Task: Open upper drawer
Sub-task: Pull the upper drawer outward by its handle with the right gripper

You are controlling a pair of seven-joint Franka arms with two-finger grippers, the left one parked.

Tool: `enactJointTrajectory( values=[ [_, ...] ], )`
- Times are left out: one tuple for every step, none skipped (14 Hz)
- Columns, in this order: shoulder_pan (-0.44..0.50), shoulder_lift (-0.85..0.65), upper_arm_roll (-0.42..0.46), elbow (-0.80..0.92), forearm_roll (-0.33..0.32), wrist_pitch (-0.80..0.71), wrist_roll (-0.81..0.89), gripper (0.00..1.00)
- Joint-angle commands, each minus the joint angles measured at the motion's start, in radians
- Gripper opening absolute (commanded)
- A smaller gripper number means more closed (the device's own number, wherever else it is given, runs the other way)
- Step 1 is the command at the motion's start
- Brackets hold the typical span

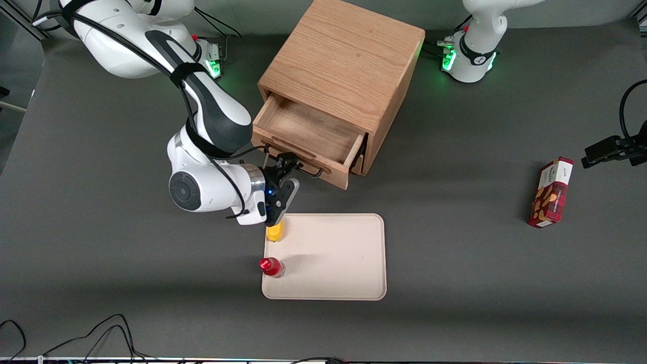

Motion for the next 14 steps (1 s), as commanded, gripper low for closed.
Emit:
enactJointTrajectory(
  values=[
    [0.008,0.059,-0.022,0.100,-0.017,-0.051,-0.016,1.00],
    [0.006,0.061,-0.024,0.104,-0.028,-0.051,-0.018,1.00],
    [0.006,0.064,-0.024,0.108,-0.031,-0.053,-0.018,1.00],
    [0.006,0.074,-0.025,0.123,-0.036,-0.053,-0.018,1.00],
    [0.006,0.081,-0.027,0.136,-0.037,-0.062,-0.018,1.00],
    [0.006,0.091,-0.043,0.156,-0.036,-0.071,-0.018,1.00],
    [0.008,0.102,-0.053,0.180,-0.036,-0.077,-0.019,1.00],
    [0.006,0.108,-0.054,0.198,-0.036,-0.091,-0.019,1.00],
    [0.006,0.114,-0.063,0.215,-0.036,-0.097,-0.019,1.00],
    [0.006,0.117,-0.074,0.229,-0.037,-0.097,-0.019,1.00],
    [0.008,0.124,-0.088,0.241,-0.037,-0.097,-0.019,1.00],
    [0.006,0.131,-0.102,0.257,-0.036,-0.097,-0.021,1.00],
    [0.008,0.134,-0.109,0.272,-0.037,-0.100,-0.021,1.00],
    [0.006,0.150,-0.113,0.291,-0.037,-0.100,-0.021,1.00]
  ],
)
